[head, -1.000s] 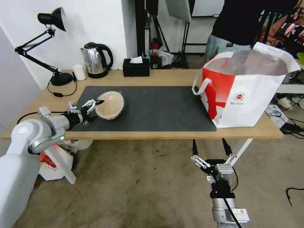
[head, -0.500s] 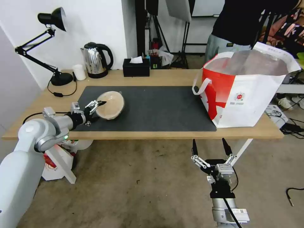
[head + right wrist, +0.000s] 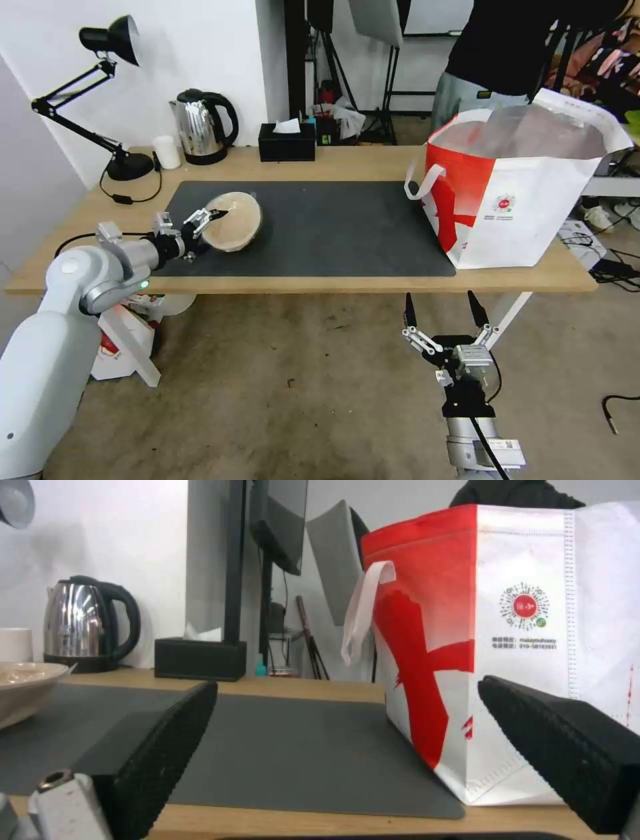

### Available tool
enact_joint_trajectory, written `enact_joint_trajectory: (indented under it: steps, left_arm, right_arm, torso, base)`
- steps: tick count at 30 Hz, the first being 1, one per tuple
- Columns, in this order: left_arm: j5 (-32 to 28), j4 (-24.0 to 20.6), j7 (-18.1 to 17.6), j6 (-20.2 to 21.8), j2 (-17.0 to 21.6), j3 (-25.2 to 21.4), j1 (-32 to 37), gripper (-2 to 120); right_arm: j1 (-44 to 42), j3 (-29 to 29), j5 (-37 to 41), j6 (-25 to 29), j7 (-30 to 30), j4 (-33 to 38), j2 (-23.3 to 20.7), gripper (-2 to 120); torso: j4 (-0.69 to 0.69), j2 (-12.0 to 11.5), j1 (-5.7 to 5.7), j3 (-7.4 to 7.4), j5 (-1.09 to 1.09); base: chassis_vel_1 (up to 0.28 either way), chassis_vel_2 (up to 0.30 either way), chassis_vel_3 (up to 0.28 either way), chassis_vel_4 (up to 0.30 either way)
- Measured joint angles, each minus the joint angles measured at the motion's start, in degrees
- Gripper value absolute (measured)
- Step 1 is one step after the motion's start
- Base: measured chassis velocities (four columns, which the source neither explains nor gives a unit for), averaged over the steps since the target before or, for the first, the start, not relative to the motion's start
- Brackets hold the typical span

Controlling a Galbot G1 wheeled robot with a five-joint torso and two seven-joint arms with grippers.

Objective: Pick up the trash from the table and place it into the takeout bag.

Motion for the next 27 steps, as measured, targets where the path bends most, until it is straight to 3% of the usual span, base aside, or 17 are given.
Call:
enact_joint_trajectory:
  steps: [27]
  left_arm:
    - [1.33, 3.14, 1.03, 0.45, -0.33, 0.95, -1.13, 100]
  right_arm:
    - [0.0, 0.0, 0.0, 0.0, 0.0, 0.0, 0.0, 100]
  torso:
    - [0.0, 0.0, 0.01, 0.0, 0.0]
  base:
    - [0.0, 0.0, 0.0, 0.0]
